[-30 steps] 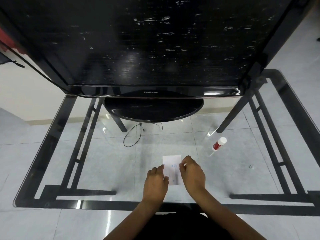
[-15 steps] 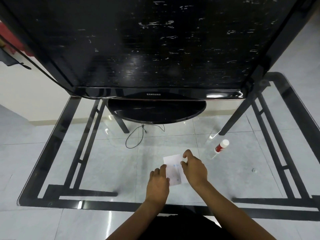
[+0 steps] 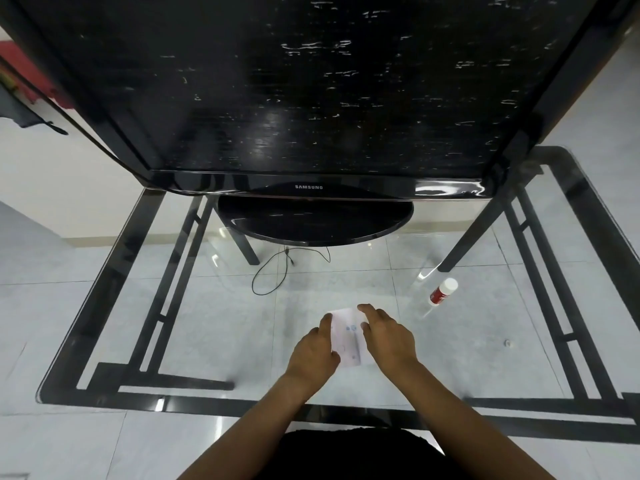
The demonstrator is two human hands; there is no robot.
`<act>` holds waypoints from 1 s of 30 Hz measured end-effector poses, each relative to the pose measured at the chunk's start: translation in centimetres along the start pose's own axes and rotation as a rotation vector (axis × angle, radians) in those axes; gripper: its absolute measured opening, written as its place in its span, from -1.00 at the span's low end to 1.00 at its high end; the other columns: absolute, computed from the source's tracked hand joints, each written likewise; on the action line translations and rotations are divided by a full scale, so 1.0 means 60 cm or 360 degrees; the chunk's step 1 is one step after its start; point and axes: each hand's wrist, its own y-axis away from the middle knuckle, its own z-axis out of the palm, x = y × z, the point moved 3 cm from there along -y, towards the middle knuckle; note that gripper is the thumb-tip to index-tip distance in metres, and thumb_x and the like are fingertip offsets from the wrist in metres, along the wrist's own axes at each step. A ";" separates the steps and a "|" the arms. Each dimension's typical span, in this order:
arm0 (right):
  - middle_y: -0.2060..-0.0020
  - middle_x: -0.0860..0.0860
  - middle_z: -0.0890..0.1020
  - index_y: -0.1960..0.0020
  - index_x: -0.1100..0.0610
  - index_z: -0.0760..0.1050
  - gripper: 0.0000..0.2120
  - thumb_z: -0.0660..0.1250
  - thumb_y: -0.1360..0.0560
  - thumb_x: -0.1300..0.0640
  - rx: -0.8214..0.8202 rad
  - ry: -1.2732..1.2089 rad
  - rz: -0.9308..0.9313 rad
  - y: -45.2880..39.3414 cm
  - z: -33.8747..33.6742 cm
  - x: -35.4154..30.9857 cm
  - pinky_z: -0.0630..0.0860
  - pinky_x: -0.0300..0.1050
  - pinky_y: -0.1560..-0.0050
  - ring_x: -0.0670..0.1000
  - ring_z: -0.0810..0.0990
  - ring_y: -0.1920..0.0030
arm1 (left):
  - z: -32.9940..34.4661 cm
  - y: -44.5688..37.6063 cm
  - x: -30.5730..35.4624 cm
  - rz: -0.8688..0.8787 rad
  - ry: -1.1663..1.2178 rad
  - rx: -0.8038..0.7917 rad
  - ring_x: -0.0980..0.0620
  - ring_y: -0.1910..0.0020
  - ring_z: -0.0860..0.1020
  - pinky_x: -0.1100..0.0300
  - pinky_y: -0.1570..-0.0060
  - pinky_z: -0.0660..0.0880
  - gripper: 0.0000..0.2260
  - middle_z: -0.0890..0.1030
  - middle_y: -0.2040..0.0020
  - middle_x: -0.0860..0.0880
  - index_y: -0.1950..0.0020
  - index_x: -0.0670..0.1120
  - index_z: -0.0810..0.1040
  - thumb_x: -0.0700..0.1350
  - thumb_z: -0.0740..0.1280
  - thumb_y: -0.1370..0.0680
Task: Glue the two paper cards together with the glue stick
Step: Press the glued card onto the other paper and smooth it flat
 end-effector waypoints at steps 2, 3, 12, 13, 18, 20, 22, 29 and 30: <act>0.00 0.00 0.63 -0.37 -0.06 0.28 -0.64 0.19 -0.59 0.08 -0.0011 0.0016 -0.0014 0.000 0.000 0.003 0.49 -0.20 0.28 0.04 0.64 0.17 | -0.003 -0.003 -0.001 0.0022 -0.0039 -0.0027 -0.12 0.00 0.59 0.15 0.10 0.49 -0.40 0.59 -0.12 -0.16 -0.48 -0.05 0.11 -0.14 0.28 -0.49; 0.00 0.00 0.64 -0.37 -0.06 0.28 -0.64 0.19 -0.59 0.07 -0.0021 0.0017 -0.0010 0.001 0.001 0.005 0.50 -0.19 0.27 0.04 0.65 0.16 | -0.004 -0.004 -0.001 0.0026 -0.0052 -0.0035 -0.12 0.02 0.59 0.15 0.12 0.49 -0.40 0.60 -0.11 -0.16 -0.47 -0.05 0.11 -0.14 0.29 -0.49; 0.00 0.01 0.68 -0.01 0.05 0.64 -0.41 0.63 0.02 0.10 0.0103 0.0370 -0.0824 0.008 -0.014 -0.039 0.60 0.00 -0.01 0.05 0.67 0.03 | -0.015 -0.005 -0.006 0.0058 -0.0390 -0.0057 -0.14 -0.02 0.59 0.08 0.16 0.47 -0.36 0.62 -0.08 -0.16 -0.50 -0.03 0.03 -0.01 0.29 -0.53; -0.06 0.01 0.67 -0.05 0.06 0.63 -0.42 0.62 -0.03 0.11 0.0043 0.0308 -0.0862 0.011 -0.009 -0.039 0.58 0.02 -0.08 0.05 0.66 -0.04 | -0.017 -0.006 -0.005 0.0051 -0.0421 -0.0054 -0.15 -0.04 0.58 0.07 0.14 0.47 -0.36 0.61 -0.09 -0.16 -0.50 -0.03 0.03 0.00 0.29 -0.53; -0.17 -0.04 0.63 -0.16 -0.03 0.57 -0.35 0.61 -0.09 0.20 -0.0028 0.0235 -0.0771 0.024 0.000 -0.027 0.56 -0.01 -0.13 0.00 0.63 -0.13 | -0.007 0.015 -0.008 0.0288 -0.0874 0.0003 -0.13 -0.07 0.53 0.04 0.12 0.49 -0.41 0.54 -0.15 -0.15 -0.53 -0.11 0.02 0.03 0.18 -0.59; -0.16 -0.05 0.64 -0.15 -0.05 0.59 -0.40 0.61 -0.13 0.19 0.0005 0.0242 -0.0759 0.024 -0.002 -0.029 0.56 -0.02 -0.12 -0.01 0.63 -0.11 | -0.004 0.038 -0.019 0.0491 -0.1054 0.0047 -0.09 0.03 0.57 0.09 0.22 0.52 -0.43 0.57 -0.08 -0.12 -0.50 -0.14 0.17 0.05 0.21 -0.57; -0.17 -0.05 0.64 -0.14 -0.06 0.59 -0.52 0.58 -0.25 0.14 0.0057 0.0286 -0.0757 0.024 -0.004 -0.029 0.55 -0.01 -0.12 -0.01 0.63 -0.12 | -0.001 0.066 -0.029 0.0711 -0.1263 0.0067 0.01 0.27 0.60 0.20 0.43 0.51 -0.44 0.64 0.14 -0.03 -0.36 -0.11 0.46 0.11 0.39 -0.42; -0.31 0.00 0.53 -0.26 -0.02 0.51 -0.59 0.41 -0.44 0.19 -0.0023 0.0310 -0.0717 0.022 0.004 -0.027 0.39 0.11 -0.26 0.07 0.51 -0.27 | 0.013 0.122 -0.053 0.0849 -0.1158 -0.0171 -0.11 0.07 0.58 0.06 0.21 0.55 -0.44 0.59 -0.05 -0.15 -0.46 -0.03 0.26 0.05 0.30 -0.49; -0.32 0.01 0.52 -0.27 -0.01 0.49 -0.59 0.40 -0.44 0.19 -0.0026 0.0314 -0.0720 0.021 0.005 -0.029 0.37 0.12 -0.28 0.08 0.49 -0.29 | 0.007 0.121 -0.050 0.0883 -0.1227 -0.0162 -0.06 0.12 0.60 0.12 0.28 0.55 -0.44 0.63 0.01 -0.11 -0.38 -0.01 0.40 0.07 0.38 -0.41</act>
